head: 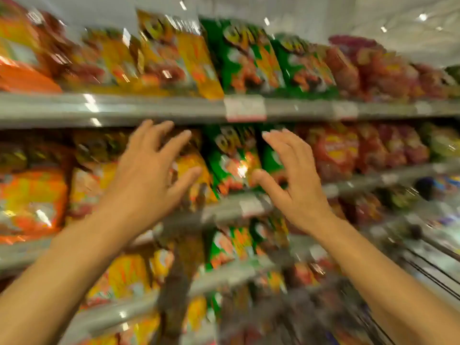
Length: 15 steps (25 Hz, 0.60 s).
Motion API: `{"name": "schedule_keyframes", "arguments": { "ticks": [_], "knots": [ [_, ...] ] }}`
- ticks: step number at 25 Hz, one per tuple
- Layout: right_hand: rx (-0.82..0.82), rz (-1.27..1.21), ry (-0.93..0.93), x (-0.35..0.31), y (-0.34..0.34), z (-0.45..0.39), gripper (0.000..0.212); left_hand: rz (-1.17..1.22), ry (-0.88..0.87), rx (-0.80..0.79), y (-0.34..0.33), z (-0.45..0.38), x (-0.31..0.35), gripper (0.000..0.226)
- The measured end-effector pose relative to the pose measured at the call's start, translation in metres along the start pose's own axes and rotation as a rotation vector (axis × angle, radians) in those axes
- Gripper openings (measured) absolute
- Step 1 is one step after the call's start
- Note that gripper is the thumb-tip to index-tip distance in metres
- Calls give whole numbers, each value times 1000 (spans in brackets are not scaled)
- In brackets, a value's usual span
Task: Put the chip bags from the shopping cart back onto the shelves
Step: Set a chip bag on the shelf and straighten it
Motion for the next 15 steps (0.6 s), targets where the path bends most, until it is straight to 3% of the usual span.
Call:
{"name": "schedule_keyframes", "arguments": {
  "ticks": [5, 8, 12, 15],
  "knots": [
    [-159, 122, -316, 78, 52, 111, 57, 183, -79, -288, -71, 60, 72, 71],
    [-179, 144, -612, 133, 93, 171, 60, 317, -129, -353, -118, 69, 120, 58],
    [-190, 141, -968, 203, 152, 243, 61, 584, -118, -454, -192, 50, 196, 66],
    [-243, 193, -1175, 266, 187, 292, 57, 719, -179, -560, -269, 34, 256, 51]
  ]
}}
Point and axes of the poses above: each hand's wrist, its own z-axis away from the middle knuckle, its own y-axis out of the back of the hand, x = y × z, the point moved 2 cm from there along -z, towards the middle knuckle, and after that the axes turned 13 degrees about -y, right-handed, at the moved point
